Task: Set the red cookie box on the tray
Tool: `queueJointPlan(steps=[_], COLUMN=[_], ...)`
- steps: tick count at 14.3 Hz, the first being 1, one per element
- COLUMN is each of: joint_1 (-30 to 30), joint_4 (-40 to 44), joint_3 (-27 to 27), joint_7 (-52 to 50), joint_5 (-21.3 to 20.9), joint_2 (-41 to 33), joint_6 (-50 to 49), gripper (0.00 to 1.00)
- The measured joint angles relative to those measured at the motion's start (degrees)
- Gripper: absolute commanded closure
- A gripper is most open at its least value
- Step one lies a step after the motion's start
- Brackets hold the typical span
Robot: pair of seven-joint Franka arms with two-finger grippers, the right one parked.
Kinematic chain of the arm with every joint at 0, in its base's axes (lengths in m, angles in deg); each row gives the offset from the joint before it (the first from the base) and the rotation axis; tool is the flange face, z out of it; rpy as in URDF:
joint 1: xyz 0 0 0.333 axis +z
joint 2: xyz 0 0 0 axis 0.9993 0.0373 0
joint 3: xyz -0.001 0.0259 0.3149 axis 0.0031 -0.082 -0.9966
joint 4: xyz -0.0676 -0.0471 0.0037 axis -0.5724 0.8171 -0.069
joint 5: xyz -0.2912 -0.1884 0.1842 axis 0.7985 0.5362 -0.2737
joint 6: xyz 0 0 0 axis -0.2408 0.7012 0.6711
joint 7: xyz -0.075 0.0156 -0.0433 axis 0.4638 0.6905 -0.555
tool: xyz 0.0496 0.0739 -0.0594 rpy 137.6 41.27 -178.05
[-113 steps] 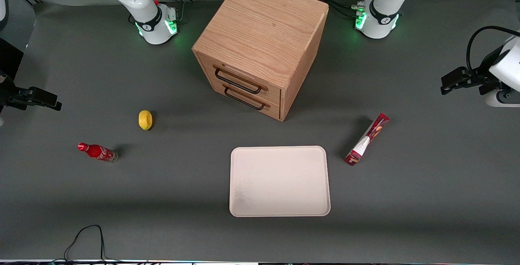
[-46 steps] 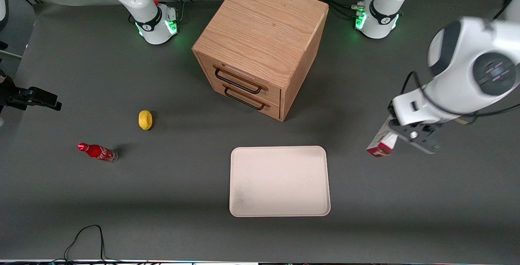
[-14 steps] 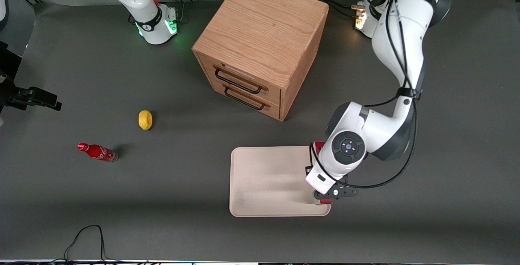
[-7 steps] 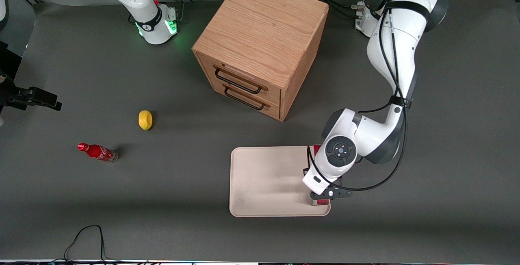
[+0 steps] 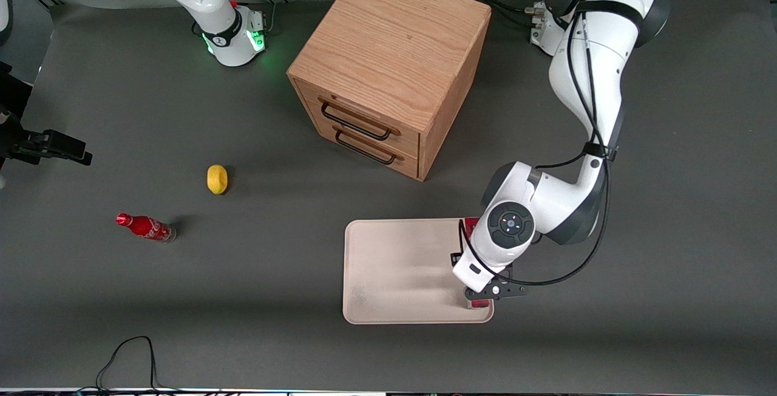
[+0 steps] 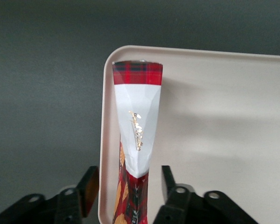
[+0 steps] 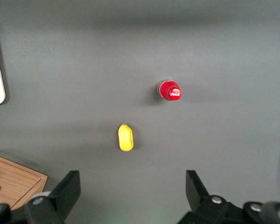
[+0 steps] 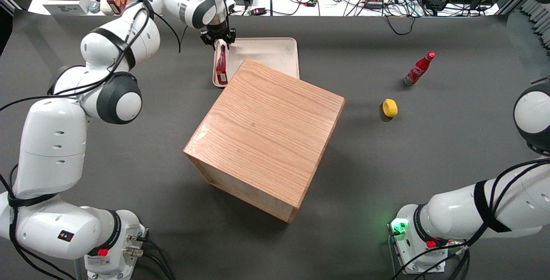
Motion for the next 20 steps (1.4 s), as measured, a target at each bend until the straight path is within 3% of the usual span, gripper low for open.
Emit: queueJointPlan(steps=[4, 13, 20], joint_1=[0.61, 2.64, 17.75], joint_4=[1.77, 2.12, -23.02], joint_3=[0.0, -0.05, -0.38], joint_7=[-0.09, 2.0, 20.78], joint_5=[0.03, 1.68, 5.26], joint_2=[-5.48, -27.59, -43.63], joint_6=[-10.11, -32.4, -25.16], gripper=[0.0, 0.0, 0.0])
